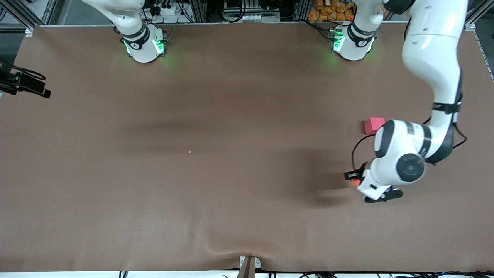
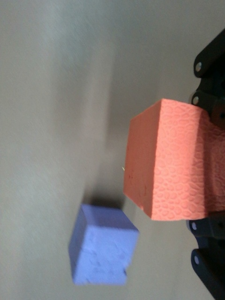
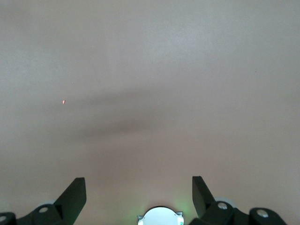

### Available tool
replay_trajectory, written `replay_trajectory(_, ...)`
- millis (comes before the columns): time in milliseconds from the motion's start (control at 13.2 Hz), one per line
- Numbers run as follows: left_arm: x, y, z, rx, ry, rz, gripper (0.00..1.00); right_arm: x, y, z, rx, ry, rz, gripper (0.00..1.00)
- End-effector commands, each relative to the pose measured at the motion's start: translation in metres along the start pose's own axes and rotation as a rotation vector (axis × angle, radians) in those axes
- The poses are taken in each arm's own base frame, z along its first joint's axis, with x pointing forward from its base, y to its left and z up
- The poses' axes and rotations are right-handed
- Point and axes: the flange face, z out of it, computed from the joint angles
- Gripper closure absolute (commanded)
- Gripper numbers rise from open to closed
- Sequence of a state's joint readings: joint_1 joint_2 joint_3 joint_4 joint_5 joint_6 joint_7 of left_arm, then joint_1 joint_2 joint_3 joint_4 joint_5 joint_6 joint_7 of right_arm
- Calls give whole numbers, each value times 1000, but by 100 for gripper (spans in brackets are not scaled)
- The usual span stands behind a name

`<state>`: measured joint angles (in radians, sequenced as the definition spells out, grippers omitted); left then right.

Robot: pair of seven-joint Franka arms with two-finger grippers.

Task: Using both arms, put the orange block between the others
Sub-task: 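Carry the orange cube between the pink and purple cubes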

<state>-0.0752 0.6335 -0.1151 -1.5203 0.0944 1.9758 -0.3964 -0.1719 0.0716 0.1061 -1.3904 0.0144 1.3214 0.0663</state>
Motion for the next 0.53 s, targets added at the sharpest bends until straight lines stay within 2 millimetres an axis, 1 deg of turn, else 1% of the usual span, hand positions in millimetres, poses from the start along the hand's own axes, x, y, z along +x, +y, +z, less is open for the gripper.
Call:
replay_trajectory(0, -37, -16, -13, 19, -19, 10, 100, -3, 3, -8, -9, 14, 10, 0)
replay_trajectory(76, -42, -29, -12, 26, -30, 10, 100, -2, 4, -9, -8, 17, 12, 0)
replay_trajectory(152, -47, -46, -10, 29, -45, 13, 100, -2, 2, -9, -7, 17, 7, 0)
replay_trajectory(227, -48, -64, -8, 27, -53, 29, 100, -2, 2, -9, -9, 17, 7, 0)
replay_trajectory(303, -46, -76, -6, 23, -59, 57, 100, -3, 5, -11, -8, 20, 13, 0)
replay_trajectory(379, -41, -96, -4, 15, -63, 83, 100, -3, 7, -13, -8, 25, 18, 0)
replay_trajectory(455, -36, -121, -3, 2, -66, 120, 100, -7, 9, -19, -16, 33, 22, 0)
